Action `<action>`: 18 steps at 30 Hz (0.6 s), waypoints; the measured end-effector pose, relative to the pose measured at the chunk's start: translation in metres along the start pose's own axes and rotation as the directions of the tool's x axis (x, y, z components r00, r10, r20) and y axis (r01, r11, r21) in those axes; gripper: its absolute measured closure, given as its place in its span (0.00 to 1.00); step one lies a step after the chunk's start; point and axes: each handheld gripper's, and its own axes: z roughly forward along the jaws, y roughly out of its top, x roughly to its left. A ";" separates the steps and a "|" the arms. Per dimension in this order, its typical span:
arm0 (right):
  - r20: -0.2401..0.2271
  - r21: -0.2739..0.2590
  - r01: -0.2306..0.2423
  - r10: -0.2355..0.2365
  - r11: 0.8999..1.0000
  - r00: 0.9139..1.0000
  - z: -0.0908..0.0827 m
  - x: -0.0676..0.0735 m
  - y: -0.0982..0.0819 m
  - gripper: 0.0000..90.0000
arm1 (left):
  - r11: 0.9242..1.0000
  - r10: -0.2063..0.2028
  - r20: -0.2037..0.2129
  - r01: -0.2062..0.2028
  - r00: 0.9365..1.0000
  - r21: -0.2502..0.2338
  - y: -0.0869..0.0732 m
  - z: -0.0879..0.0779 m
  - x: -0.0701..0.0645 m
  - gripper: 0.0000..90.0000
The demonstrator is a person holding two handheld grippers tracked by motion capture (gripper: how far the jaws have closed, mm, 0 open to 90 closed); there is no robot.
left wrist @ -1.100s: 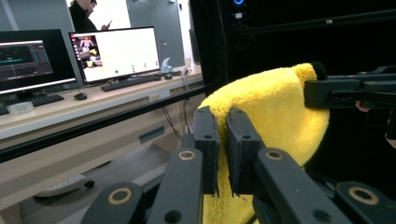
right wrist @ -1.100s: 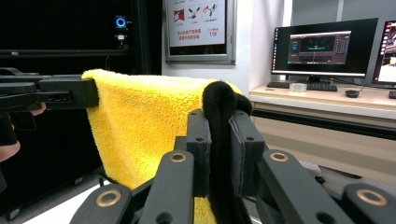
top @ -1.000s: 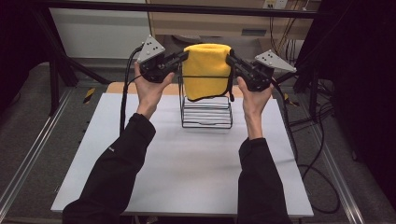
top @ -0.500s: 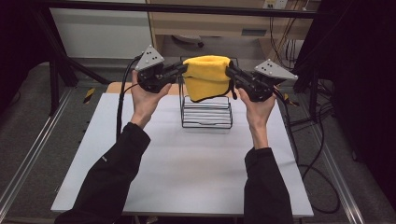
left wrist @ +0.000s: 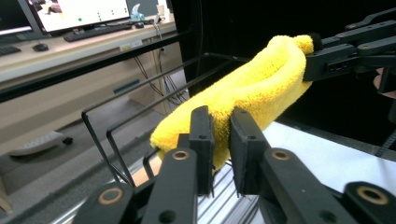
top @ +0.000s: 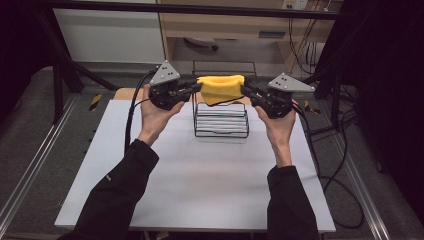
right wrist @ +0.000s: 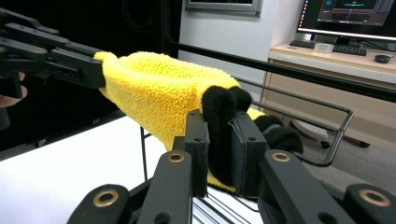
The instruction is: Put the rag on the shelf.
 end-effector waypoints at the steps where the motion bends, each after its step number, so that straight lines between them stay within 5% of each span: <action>1: -0.001 0.003 0.001 -0.001 1.000 1.000 0.000 0.000 -0.001 0.88 | 1.000 -0.004 0.008 0.004 1.000 0.000 0.001 -0.002 0.000 0.83; 6: -0.004 0.007 0.008 -0.008 1.000 1.000 0.000 0.001 -0.004 0.88 | 0.999 -0.043 0.038 0.043 0.998 -0.013 0.010 -0.015 0.001 0.77; 10: -0.005 0.012 0.030 -0.030 0.999 1.000 0.001 0.002 -0.007 0.87 | 0.996 -0.084 0.049 0.083 0.995 0.028 0.013 -0.010 0.002 0.86; 18: -0.016 0.035 0.033 -0.032 0.999 0.999 0.000 0.001 -0.014 0.84 | 0.984 -0.137 0.058 0.129 0.989 0.123 -0.005 0.010 0.001 0.98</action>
